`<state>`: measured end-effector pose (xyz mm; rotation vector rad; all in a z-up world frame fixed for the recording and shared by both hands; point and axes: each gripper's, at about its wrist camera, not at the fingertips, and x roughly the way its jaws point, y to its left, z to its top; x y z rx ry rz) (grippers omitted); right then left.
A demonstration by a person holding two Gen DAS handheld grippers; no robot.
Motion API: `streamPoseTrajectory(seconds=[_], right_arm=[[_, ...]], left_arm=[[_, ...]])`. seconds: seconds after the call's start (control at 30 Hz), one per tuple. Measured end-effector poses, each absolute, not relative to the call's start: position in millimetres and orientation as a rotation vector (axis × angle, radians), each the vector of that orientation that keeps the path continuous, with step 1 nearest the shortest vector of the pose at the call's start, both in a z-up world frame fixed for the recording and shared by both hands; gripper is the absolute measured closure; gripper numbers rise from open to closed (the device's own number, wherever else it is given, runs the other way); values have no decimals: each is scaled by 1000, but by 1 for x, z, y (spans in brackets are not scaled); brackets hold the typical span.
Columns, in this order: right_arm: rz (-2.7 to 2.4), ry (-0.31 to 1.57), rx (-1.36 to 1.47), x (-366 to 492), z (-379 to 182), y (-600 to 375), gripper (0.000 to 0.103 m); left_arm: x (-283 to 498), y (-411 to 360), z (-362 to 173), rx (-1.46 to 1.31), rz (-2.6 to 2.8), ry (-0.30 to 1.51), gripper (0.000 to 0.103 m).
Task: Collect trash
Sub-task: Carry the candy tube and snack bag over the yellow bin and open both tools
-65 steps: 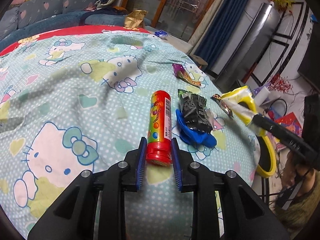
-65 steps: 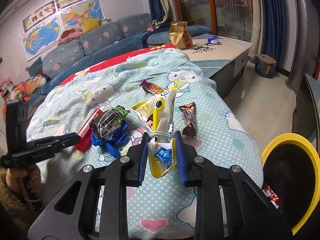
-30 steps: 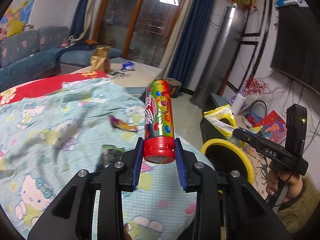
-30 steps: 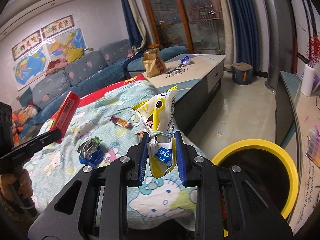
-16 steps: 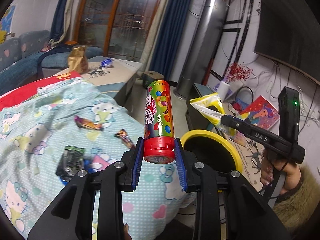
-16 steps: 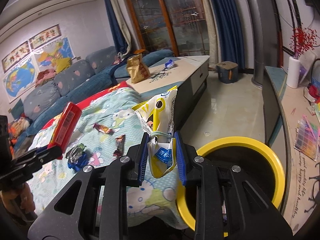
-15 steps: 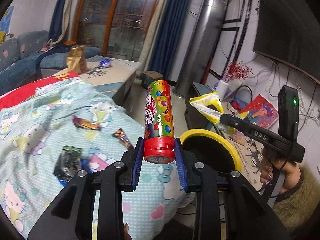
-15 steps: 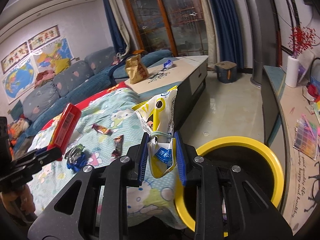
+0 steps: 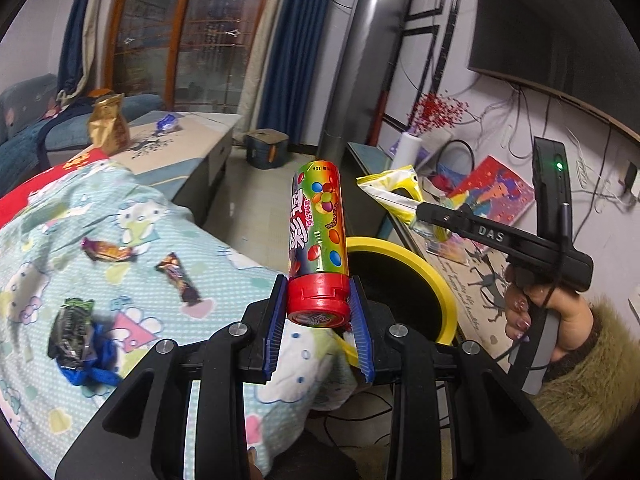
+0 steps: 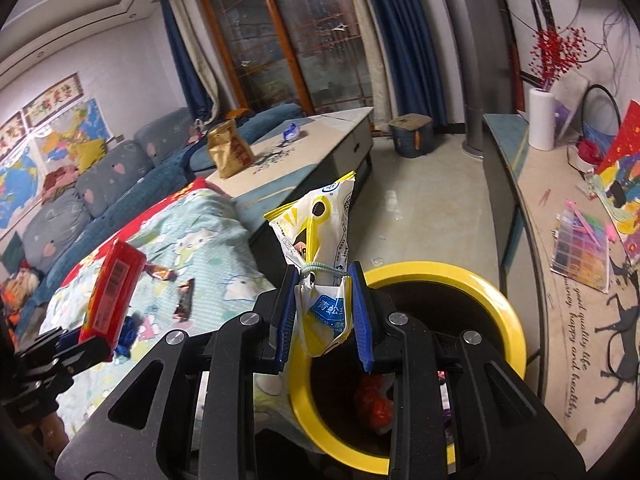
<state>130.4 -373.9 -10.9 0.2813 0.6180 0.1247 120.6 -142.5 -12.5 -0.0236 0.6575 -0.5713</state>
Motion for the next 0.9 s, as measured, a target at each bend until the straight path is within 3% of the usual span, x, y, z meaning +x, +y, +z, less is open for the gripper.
streamPoseTrajectory(seconds=[0.9], right_arm=[[-51,726,370,135,-55,-441,83]], left_arm=[[139,-233,-72,88,-692,789,74]])
